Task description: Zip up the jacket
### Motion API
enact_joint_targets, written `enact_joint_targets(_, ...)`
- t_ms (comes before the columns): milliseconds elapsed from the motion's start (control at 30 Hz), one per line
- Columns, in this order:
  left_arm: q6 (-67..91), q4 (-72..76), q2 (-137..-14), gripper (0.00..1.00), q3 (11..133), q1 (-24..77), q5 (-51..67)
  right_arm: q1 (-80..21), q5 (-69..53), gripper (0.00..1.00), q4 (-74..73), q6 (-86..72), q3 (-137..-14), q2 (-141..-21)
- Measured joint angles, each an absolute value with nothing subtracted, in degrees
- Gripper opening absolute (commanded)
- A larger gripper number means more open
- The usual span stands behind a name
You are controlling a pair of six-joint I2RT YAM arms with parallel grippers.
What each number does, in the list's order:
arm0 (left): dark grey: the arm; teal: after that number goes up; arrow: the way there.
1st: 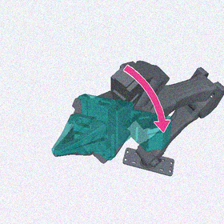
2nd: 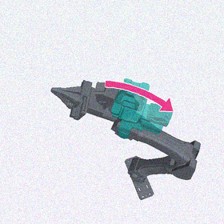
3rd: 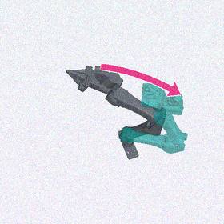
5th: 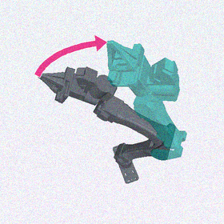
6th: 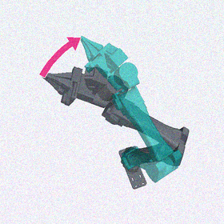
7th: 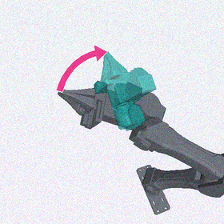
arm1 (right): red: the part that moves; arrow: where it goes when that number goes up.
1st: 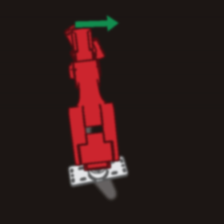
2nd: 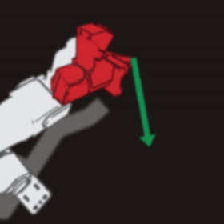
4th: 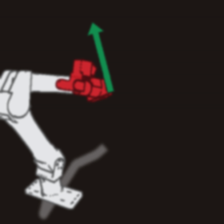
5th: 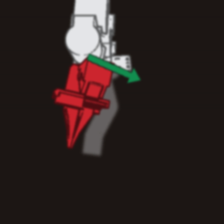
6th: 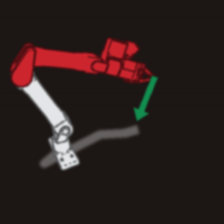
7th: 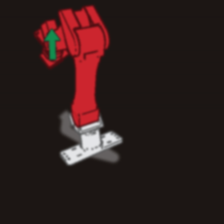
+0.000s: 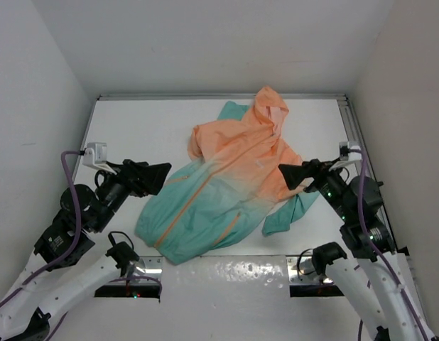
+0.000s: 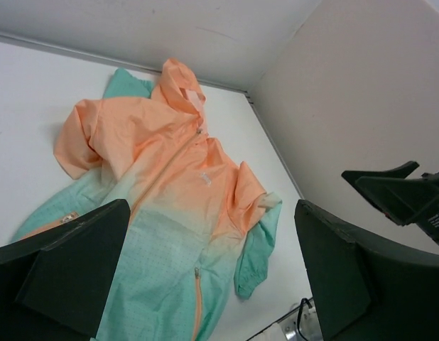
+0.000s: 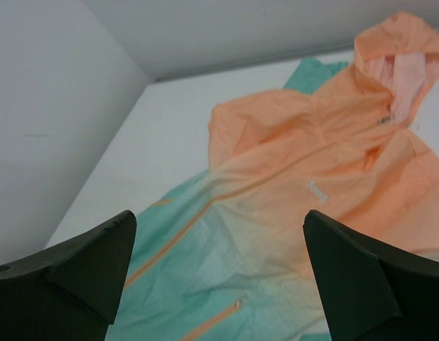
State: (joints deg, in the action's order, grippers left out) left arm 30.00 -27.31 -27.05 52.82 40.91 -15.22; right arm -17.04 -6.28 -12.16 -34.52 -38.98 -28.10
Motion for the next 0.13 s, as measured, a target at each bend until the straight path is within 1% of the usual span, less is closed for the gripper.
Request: enact_joint_targets(133,30.41,-27.2,-25.91,1.0,50.57,40.91,-14.09,-17.04,-7.51,0.99,-18.44,-34.76,-35.77,-25.43)
